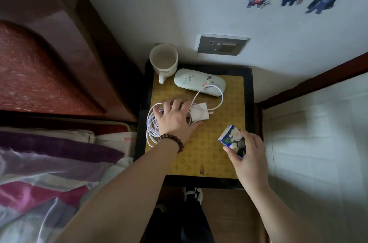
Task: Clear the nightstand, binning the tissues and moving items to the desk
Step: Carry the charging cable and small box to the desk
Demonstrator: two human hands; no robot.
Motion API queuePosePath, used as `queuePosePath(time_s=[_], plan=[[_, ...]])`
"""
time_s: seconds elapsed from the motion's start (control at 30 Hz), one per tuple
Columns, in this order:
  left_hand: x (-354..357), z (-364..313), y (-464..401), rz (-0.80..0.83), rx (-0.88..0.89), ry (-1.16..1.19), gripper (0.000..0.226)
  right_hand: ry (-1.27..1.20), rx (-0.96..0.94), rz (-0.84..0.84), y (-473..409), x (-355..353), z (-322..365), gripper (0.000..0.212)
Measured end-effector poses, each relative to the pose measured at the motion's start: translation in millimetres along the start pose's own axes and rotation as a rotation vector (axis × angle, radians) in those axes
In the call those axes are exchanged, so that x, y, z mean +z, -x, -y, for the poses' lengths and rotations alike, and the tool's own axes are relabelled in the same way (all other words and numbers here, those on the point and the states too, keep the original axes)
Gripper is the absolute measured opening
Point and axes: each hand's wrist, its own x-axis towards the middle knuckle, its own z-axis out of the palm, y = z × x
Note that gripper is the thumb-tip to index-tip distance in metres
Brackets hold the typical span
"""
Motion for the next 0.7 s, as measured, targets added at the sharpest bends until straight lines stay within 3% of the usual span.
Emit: queuePosePath(time_s=[0.37, 0.57, 0.7], plan=[[-60.4, 4.3, 25.3, -0.112, -0.083, 0.366, 0.064, -0.024, -0.040, 0.022, -10.6, -25.5, 27.5, 0.055], [-144.1, 5.3, 64.8, -0.251, -0.173, 0.413, 0.059, -0.119, -0.148, 0.060, -7.5, -65.8, 93.0, 0.060], [-201.8, 14.4, 103.9, -0.399, -0.284, 0.423, 0.061, -0.119, -0.341, 0.059, 4.3, -91.7, 150.7, 0.062]])
